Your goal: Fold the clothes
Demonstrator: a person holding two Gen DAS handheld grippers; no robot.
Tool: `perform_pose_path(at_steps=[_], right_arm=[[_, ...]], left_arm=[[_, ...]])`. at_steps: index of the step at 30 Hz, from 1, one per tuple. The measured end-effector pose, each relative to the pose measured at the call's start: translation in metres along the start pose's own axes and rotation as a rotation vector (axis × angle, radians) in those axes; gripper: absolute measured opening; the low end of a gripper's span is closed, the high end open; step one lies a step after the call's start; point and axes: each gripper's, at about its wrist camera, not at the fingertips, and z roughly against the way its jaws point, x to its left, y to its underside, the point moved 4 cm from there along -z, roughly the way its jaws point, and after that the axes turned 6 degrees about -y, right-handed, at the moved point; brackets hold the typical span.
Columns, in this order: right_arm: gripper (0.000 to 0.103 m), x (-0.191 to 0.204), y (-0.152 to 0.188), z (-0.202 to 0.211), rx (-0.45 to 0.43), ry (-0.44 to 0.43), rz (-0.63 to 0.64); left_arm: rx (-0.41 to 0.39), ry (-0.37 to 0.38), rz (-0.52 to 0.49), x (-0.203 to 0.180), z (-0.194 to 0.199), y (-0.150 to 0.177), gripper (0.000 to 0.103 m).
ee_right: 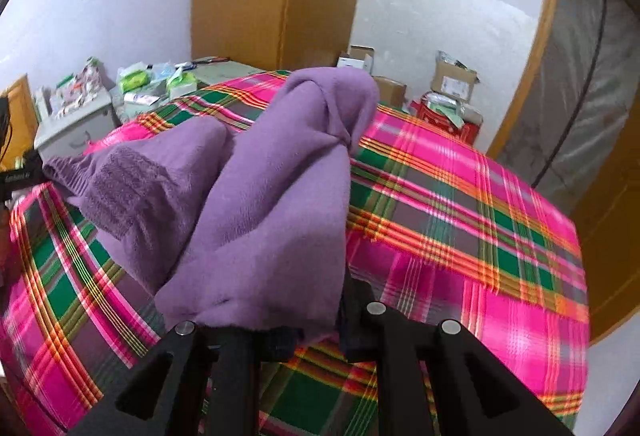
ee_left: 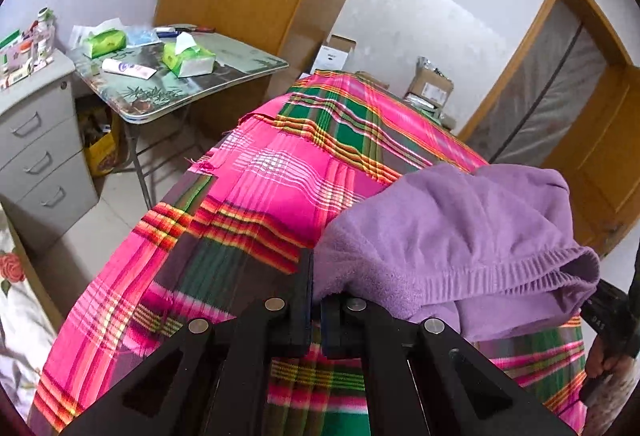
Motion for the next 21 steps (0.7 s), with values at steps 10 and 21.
perform_pose_path(at_steps=[10,21], right_arm=[[0.016,-0.024,0.028,0.025,-0.014,0.017,-0.109],[0.016,-0.019,0.020,0.043,-0.101,-0.122,-0.223]], left_arm=[[-0.055,0.000,-0.160,-0.033,0.037,0.009,0.006],[-0.020,0.254,-0.335,-0.135,0.058,0.028,0.018]])
